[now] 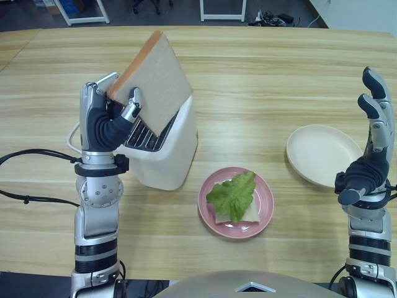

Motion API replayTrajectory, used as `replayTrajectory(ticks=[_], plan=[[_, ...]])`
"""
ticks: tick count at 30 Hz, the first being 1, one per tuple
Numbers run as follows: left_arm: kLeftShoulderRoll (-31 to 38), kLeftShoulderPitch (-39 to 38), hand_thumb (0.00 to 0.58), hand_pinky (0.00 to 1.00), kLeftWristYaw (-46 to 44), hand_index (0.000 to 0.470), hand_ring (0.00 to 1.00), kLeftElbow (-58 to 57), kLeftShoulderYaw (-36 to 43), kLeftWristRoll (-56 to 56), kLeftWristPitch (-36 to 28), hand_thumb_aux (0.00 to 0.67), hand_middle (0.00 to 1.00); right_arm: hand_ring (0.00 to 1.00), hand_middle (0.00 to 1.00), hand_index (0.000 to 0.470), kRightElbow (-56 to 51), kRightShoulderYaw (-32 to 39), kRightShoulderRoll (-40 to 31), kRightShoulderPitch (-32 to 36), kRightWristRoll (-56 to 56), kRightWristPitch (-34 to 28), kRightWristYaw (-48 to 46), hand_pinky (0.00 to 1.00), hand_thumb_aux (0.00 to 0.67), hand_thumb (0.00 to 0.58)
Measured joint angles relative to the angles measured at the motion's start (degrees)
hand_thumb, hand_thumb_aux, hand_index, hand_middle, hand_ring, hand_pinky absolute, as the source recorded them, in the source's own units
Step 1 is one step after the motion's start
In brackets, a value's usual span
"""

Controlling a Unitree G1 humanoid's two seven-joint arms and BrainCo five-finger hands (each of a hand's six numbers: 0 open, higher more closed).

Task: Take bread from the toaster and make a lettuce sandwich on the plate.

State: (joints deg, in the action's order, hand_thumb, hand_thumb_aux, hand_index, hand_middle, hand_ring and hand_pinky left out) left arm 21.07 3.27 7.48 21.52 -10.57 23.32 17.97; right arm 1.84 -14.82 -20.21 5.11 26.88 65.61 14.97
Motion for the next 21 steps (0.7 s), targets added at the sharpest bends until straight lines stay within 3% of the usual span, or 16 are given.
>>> replayTrajectory(ticks=[4, 8, 11, 15, 21], plan=[[2.03, 0.84, 0.580, 1.00, -0.27, 0.470, 1.00, -0.17, 2.16, 4.32, 4.93, 0.670, 1.00, 0.00, 0.00, 0.000, -1.54, 0.61, 0.05, 1.00, 0.00, 0.42, -0.06, 0.00, 0.000, 0.000], [5.06, 1.13, 0.580, 1.00, 0.45, 0.470, 1.00, -5.77, 11.75, 14.61, 18.03, 0.670, 1.00, 0.00, 0.00, 0.000, -4.33, 0.96, -0.19, 2.74, -0.72, 0.78, -0.18, 0.00, 0.000, 0.000], [7.29, 2.02, 0.580, 1.00, 6.53, 0.470, 1.00, -12.59, 16.34, 25.36, 25.48, 0.670, 1.00, 0.00, 0.00, 0.000, -5.61, 1.49, -0.56, 2.84, -0.88, 0.89, -0.97, 0.00, 0.000, 0.000], [9.06, 5.48, 0.580, 1.00, 16.71, 0.470, 1.00, -17.40, 20.42, 37.36, 29.39, 0.670, 1.00, 0.00, 0.00, 0.000, -7.50, 3.18, -1.99, 3.13, -0.02, 1.23, -2.78, 0.00, 0.000, 0.000], [10.33, 9.04, 0.580, 1.00, 29.50, 0.470, 1.00, -19.92, 26.36, 48.22, 29.39, 0.670, 1.00, 0.00, 0.00, 0.000, -13.13, 6.21, -6.06, 3.91, 1.48, 2.52, -6.04, 0.00, 0.000, 0.000]])
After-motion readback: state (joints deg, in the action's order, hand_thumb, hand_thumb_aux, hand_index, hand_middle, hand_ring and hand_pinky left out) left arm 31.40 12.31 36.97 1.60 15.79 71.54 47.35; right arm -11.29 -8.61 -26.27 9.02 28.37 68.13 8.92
